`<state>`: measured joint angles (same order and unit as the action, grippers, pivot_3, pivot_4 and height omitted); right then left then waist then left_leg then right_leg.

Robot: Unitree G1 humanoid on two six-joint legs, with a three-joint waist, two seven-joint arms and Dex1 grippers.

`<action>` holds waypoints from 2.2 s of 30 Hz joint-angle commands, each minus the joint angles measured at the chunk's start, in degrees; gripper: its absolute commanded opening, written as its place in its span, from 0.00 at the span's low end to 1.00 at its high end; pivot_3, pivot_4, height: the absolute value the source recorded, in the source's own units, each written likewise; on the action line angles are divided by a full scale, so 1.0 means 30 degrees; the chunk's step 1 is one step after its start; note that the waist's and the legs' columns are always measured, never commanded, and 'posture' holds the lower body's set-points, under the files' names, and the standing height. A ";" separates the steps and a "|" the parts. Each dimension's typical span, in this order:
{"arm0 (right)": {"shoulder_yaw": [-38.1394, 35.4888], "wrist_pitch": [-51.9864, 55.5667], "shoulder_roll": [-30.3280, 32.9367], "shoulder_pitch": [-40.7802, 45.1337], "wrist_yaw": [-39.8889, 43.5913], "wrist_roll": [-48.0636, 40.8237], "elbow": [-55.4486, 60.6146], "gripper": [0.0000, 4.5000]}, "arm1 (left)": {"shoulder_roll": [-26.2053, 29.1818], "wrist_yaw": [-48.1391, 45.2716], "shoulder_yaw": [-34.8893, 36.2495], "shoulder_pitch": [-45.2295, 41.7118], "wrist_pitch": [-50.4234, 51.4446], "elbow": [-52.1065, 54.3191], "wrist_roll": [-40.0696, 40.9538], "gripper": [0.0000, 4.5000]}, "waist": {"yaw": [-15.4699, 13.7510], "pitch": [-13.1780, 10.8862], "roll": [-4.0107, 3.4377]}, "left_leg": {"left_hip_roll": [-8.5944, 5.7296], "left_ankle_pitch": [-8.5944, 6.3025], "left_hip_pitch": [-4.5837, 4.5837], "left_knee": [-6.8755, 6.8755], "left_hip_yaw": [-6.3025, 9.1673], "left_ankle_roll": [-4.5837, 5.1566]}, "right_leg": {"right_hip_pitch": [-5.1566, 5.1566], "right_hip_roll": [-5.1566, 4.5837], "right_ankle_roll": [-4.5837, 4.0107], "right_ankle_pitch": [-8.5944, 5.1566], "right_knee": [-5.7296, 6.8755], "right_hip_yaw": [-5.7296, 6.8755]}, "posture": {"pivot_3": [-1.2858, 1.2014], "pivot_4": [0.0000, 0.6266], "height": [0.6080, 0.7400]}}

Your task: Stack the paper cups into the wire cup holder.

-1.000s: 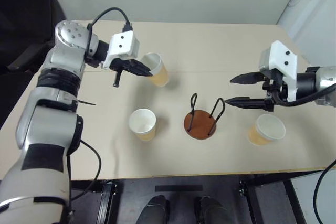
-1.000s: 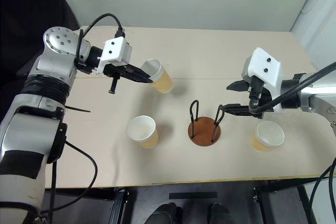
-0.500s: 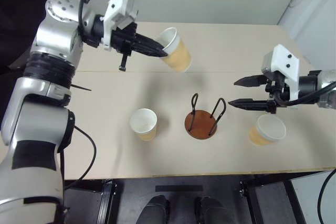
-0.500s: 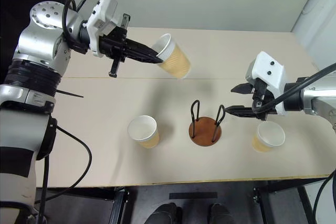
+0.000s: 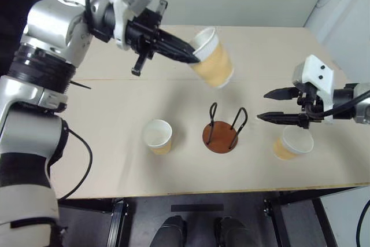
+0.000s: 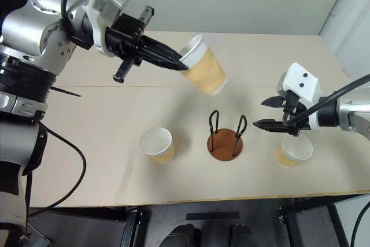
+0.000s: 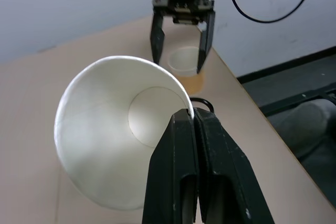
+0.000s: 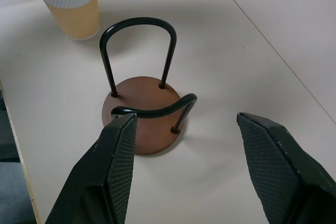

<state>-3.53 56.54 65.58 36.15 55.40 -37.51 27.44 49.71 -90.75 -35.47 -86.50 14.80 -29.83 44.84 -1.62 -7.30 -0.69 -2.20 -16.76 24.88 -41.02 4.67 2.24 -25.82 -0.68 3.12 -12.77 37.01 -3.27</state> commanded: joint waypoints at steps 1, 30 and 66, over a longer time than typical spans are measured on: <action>-0.0868 -0.0313 0.0364 -0.0101 0.0005 0.0011 0.0381 0.68 | 0.0168 -0.0582 -0.0347 -0.1089 -0.0501 0.0550 0.0757 0.01 | -0.0033 0.0002 0.0007 | -0.0013 0.0001 0.0002 0.0002 -0.0015 0.0001 | 0.0000 0.0012 0.0001 0.0001 -0.0003 0.0011 | 0.52 0.24 1.00; -0.6656 0.2708 0.3749 0.0484 -0.0746 -0.4953 0.1866 0.68 | -0.2665 -0.0582 -0.6852 -0.2727 -0.5197 -0.1208 0.1101 0.01 | -0.0241 -0.0016 -0.0020 | -0.0024 0.0003 0.0011 0.0018 -0.0030 0.0013 | 0.0014 -0.0053 0.0062 -0.0005 -0.0020 -0.0005 | 0.52 0.24 1.00; -0.6424 0.1457 0.3327 -0.0887 -0.2304 -0.4883 0.2012 0.68 | -0.5072 -0.0582 0.0628 -0.2044 -0.3515 -0.5039 -0.0350 0.99 | -0.0469 -0.0015 -0.0022 | -0.0019 -0.0010 0.0021 -0.0014 -0.0096 0.0040 | 0.0007 -0.0054 0.0107 0.0001 -0.0004 -0.0037 | 0.52 0.24 1.00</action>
<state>-21.48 61.98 75.31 33.18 49.41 -52.51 32.97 34.02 -90.85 -38.57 -92.37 1.96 -44.56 44.30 -3.03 -7.35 -0.76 -2.27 -16.79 24.92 -41.02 4.35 2.36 -25.82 -0.81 3.44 -12.77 37.01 -3.35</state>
